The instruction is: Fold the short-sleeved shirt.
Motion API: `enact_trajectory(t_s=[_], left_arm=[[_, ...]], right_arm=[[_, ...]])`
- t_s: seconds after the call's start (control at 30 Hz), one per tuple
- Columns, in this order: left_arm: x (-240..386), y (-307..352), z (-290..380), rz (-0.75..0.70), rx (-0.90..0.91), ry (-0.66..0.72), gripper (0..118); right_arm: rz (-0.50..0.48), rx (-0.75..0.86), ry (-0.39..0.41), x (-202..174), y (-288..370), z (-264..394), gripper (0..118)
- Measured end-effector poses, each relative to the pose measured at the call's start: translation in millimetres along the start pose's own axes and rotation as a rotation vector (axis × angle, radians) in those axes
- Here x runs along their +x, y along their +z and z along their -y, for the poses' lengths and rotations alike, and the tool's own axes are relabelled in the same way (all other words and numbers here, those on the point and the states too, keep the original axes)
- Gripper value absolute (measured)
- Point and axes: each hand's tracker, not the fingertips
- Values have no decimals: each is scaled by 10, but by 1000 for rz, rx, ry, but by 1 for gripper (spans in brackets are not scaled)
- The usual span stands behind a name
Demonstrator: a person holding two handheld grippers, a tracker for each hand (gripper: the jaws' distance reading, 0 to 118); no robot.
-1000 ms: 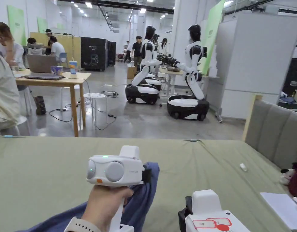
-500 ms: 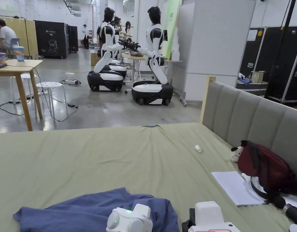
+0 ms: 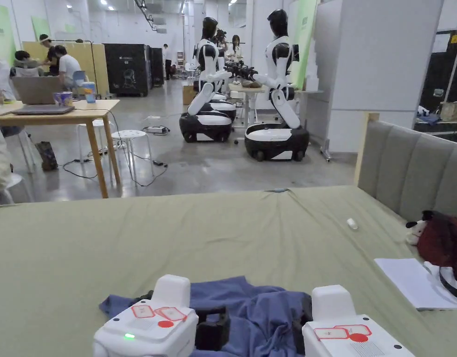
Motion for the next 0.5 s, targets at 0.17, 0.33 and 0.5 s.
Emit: enact_trajectory(t_s=[0.17, 0.33, 0.5], left_arm=[[-638, 786, 502, -230, 34, 103, 106], [-903, 1074, 673, -322, 1, 73, 9], [-1107, 1059, 656, -298, -25, 127, 0]], right_arm=[[-33, 33, 2, -374, 23, -27, 0], [-67, 52, 28, -667, 50, -63, 0], [-87, 47, 52, -798, 77, -77, 0]])
